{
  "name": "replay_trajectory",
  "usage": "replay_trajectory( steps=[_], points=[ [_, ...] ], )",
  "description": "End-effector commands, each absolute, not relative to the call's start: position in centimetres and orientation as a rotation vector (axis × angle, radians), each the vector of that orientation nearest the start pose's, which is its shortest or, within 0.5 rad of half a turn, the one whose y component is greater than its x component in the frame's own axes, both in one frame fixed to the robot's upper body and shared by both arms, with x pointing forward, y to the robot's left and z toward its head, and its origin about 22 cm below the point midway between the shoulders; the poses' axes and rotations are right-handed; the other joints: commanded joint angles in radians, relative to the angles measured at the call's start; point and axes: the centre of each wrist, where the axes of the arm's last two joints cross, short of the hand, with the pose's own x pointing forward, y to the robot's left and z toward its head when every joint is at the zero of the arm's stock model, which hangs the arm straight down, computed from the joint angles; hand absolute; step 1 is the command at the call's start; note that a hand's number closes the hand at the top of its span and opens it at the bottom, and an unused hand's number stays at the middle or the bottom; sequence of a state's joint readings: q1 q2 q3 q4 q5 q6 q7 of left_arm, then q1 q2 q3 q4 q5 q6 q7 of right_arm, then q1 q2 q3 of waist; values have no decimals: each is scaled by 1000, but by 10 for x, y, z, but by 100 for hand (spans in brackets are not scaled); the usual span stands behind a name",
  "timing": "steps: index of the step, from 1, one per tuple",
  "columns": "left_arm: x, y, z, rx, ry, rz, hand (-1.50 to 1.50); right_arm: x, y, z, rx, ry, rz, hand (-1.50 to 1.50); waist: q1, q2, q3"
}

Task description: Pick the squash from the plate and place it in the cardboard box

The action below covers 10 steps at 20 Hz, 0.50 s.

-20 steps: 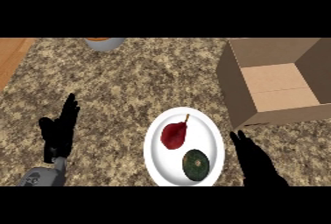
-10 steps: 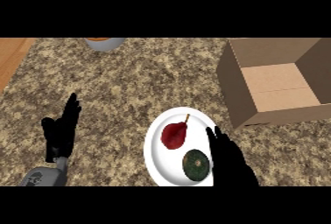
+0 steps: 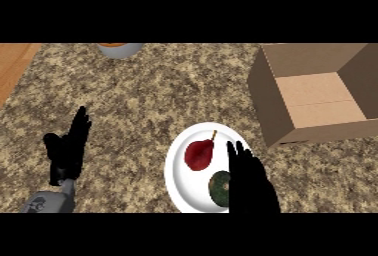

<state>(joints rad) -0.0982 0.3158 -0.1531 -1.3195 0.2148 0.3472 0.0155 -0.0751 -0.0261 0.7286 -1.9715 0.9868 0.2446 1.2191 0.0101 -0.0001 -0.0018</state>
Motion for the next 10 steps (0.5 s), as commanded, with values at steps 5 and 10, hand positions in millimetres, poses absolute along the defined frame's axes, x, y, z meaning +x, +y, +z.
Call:
replay_trajectory(
  steps=[5,10],
  points=[
    [263,277,-25,324,-1396,57,0,175,-64,100,-892,-737,817,-150,-7,-1,0],
    [266,287,-28,300,-1390,62,0,191,-63,94,-892,-714,805,-150,-4,3,0]
  ],
)
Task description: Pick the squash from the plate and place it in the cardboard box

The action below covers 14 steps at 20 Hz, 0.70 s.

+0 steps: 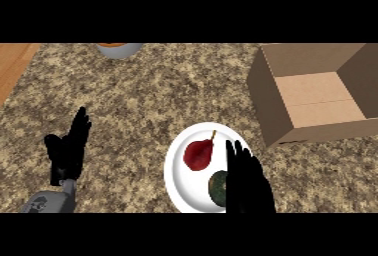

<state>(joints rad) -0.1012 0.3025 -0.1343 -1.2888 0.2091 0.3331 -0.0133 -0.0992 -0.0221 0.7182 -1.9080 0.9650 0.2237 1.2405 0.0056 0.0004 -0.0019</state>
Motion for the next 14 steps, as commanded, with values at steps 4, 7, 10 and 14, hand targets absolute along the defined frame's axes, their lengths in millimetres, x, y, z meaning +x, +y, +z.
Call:
replay_trajectory(
  steps=[4,7,10,14],
  points=[
    [269,291,-21,311,-1374,62,0,194,-65,89,-908,-696,809,-150,-3,0,1],
    [264,273,-25,282,-1387,66,0,210,-69,77,-921,-662,829,-150,1,1,1],
    [252,281,-35,320,-1387,46,0,214,-67,76,-912,-640,830,-150,8,1,1],
    [261,278,-32,317,-1379,53,0,213,-75,80,-906,-619,858,-150,-7,-1,1]
  ],
)
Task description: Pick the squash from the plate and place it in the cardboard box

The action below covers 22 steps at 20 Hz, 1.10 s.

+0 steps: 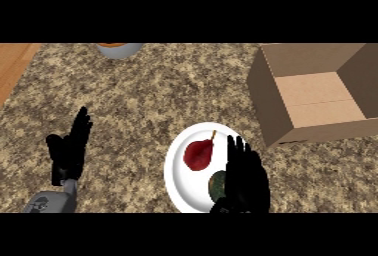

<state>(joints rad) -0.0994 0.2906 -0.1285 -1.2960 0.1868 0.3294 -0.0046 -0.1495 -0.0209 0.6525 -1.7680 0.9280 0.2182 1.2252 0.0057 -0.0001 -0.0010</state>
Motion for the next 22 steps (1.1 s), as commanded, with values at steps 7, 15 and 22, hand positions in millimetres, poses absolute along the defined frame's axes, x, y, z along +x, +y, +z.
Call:
replay_trajectory(
  steps=[7,15,22],
  points=[
    [258,275,-39,317,-1381,49,0,216,-67,56,-902,-611,852,-150,-2,1,0],
    [252,274,-28,301,-1378,53,0,222,-68,39,-882,-620,833,-150,1,-1,1],
    [263,276,-31,300,-1383,58,0,229,-59,45,-872,-634,855,-150,-2,0,1]
  ],
)
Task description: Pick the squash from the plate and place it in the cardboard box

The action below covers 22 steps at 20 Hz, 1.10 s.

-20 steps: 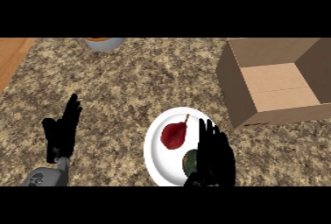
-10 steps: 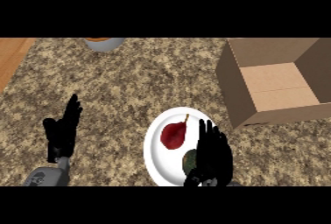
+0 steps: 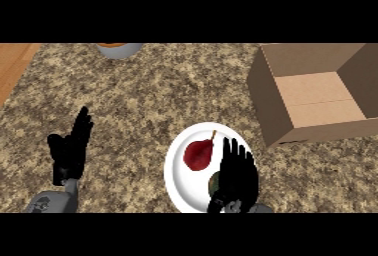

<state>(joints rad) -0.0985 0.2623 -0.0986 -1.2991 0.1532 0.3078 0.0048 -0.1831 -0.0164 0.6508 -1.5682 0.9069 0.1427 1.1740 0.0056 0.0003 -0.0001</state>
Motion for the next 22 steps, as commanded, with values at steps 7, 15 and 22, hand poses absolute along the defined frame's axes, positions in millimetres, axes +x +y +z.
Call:
replay_trajectory(
  steps=[7,15,22],
  points=[
    [270,280,-20,299,-1384,50,0,250,-57,42,-961,-777,918,150,-1,0,0],
    [261,281,-29,323,-1380,68,0,166,-113,12,-606,-1099,1549,150,-20,-11,1],
    [252,280,-40,335,-1360,105,0,130,-200,50,-489,-1367,1788,150,-44,-10,1]
  ],
)
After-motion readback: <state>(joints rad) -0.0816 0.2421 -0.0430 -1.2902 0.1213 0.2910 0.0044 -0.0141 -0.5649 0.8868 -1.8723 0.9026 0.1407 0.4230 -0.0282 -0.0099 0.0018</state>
